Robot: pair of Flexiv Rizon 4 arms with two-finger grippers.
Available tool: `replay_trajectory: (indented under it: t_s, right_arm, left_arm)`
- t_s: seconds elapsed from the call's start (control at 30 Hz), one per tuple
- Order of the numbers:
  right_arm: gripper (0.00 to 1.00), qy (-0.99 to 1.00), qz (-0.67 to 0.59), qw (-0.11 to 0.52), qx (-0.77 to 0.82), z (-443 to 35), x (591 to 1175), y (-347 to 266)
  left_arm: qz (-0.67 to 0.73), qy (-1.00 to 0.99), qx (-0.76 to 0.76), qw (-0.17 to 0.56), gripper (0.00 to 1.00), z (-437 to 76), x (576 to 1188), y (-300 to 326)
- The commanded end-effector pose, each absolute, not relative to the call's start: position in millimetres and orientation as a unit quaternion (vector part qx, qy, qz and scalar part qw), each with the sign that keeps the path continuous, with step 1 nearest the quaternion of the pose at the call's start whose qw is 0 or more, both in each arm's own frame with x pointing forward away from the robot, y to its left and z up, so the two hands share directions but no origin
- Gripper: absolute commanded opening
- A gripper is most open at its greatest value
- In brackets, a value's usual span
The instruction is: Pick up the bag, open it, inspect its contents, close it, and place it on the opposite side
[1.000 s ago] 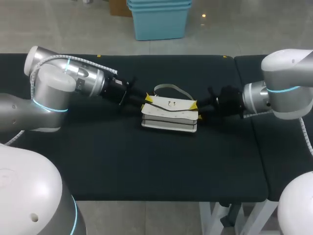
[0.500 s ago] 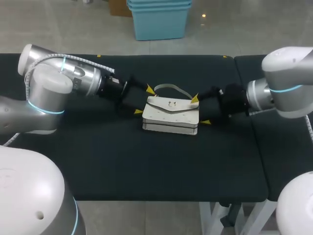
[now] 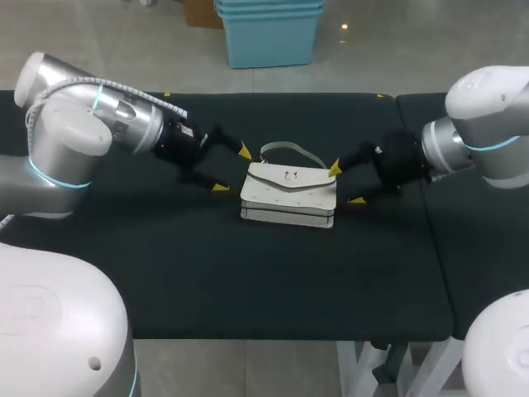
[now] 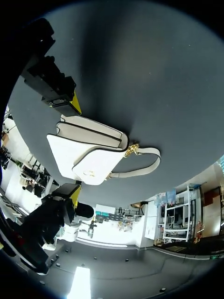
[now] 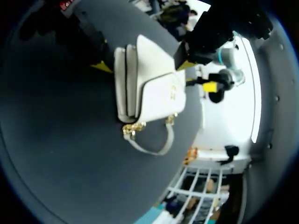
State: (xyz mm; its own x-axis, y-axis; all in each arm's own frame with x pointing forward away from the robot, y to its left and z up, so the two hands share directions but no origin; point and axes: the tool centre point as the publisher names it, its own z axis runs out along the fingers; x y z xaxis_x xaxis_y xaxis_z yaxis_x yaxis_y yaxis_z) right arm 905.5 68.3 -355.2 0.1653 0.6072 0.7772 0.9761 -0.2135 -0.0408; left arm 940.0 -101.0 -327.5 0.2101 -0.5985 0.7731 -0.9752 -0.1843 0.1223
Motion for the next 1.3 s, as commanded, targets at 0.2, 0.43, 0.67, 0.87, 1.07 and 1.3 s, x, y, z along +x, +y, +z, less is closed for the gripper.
replay_trajectory:
  t_s: [0.2,0.43,0.67,0.87,1.07,1.3]
  right_arm:
    - [0.32,-0.576,-0.283,0.288,-0.71,-361.7,907.9,74.4]
    - [0.31,-0.578,-0.271,0.301,-0.708,-371.1,905.4,81.3]
    - [0.27,-0.576,-0.262,0.309,-0.71,-376.2,901.3,85.6]
    - [0.0,-0.573,-0.262,0.316,-0.71,-380.6,899.6,88.1]
    - [0.0,-0.579,-0.255,0.287,-0.72,-388.4,909.5,81.9]
    - [0.0,-0.592,-0.257,0.255,-0.72,-382.2,920.2,71.5]
  left_arm:
    - [0.222,-0.609,0.712,0.27,1.0,-315.3,946.3,-79.2]
    - [0.207,-0.609,0.718,0.266,1.0,-319.7,949.7,-67.1]
    - [0.192,-0.594,0.741,0.246,1.0,-324.6,954.4,-61.9]
    - [0.188,-0.598,0.743,0.235,1.0,-325.2,957.0,-55.5]
    - [0.181,-0.628,0.72,0.236,1.0,-324.8,961.7,-43.0]
    - [0.16,-0.668,0.694,0.216,1.0,-320.9,963.0,-34.1]
